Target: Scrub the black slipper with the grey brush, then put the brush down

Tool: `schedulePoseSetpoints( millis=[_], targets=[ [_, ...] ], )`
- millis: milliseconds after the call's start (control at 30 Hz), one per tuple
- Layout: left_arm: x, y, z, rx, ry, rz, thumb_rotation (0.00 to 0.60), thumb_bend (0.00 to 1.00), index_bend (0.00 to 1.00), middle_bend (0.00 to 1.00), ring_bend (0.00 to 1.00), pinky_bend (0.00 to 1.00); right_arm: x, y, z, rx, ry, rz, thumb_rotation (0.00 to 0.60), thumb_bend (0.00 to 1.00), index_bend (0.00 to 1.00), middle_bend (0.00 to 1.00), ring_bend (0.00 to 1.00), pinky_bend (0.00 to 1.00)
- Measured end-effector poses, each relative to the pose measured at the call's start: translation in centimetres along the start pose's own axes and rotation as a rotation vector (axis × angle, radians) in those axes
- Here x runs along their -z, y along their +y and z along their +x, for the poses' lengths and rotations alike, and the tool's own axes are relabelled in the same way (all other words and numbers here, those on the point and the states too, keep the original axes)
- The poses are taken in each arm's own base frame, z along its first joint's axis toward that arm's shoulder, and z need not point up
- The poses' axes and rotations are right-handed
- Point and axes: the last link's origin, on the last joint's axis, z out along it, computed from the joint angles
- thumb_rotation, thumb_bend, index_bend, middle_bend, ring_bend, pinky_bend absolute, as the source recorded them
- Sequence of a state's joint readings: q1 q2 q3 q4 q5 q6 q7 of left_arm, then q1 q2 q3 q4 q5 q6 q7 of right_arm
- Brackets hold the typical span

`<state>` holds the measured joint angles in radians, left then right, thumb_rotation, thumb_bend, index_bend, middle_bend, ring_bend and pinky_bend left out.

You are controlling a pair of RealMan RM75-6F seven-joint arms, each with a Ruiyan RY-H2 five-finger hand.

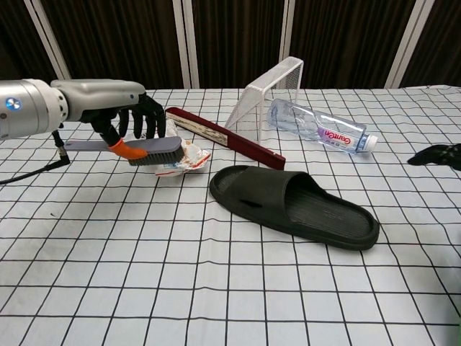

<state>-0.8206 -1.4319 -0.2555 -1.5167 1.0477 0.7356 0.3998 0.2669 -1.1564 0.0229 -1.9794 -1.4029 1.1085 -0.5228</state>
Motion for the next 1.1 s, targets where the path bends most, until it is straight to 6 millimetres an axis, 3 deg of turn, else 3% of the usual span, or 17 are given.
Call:
schedulePoseSetpoints(
  millis=[300,667,1100],
  targets=[
    [-2.4,1.7,1.5,0.047,-0.022,-0.017,0.600,0.76,0.47,0.56,0.40,0.44,-2.0,-3.1,-0.8,0.005,-0.071,0.055,0.600,0.54,0.00,0.00,0.00,0.00],
    [-3.7,3.8,2.0,0.054,-0.045,-0.044,0.600,0.79,0.47,0.56,0.40,0.44,-3.1,-5.4,-2.0,0.013,-0.151,0.116,0.600,0.54,0.00,0.00,0.00,0.00],
    [-5.0,5.9,1.9,0.076,-0.072,-0.075,0.600,0.81,0.47,0.56,0.40,0.44,-4.5,-6.6,-3.5,0.005,-0.203,0.163,0.600,0.54,0.00,0.00,0.00,0.00]
  ],
)
